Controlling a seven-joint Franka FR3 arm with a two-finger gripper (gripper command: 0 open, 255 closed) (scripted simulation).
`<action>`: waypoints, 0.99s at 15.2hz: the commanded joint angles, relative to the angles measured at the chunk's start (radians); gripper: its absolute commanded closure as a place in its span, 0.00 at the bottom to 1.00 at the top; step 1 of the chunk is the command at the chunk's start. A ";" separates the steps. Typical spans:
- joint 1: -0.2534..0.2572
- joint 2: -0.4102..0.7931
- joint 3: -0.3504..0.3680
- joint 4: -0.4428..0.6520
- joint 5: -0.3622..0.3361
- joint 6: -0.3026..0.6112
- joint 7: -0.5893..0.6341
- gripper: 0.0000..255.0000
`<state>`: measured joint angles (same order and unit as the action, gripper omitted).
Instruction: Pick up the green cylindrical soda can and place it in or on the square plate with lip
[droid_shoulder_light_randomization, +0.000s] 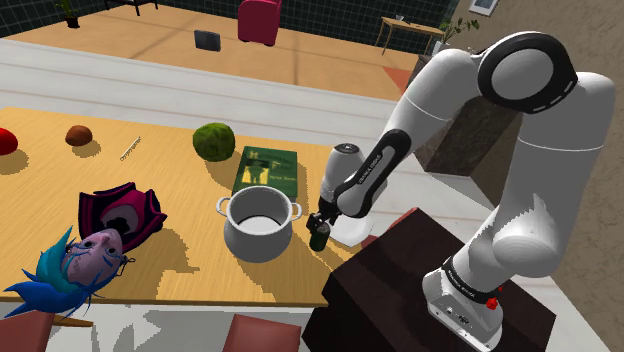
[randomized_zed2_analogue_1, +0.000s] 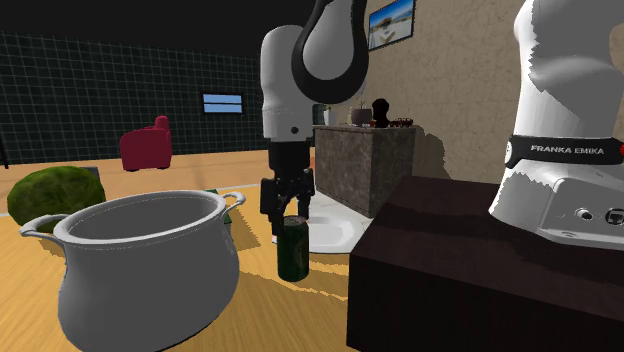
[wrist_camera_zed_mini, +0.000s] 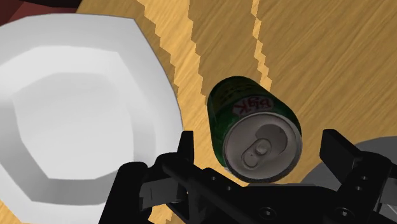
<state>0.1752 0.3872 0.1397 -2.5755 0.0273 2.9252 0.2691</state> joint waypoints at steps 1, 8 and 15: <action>0.009 0.045 -0.009 0.013 -0.007 0.032 0.005 0.00; 0.010 0.045 -0.009 0.013 -0.006 0.032 0.005 0.00; 0.010 0.046 -0.009 0.013 -0.006 0.033 0.005 1.00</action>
<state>0.1848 0.4319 0.1299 -2.5621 0.0212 2.9582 0.2738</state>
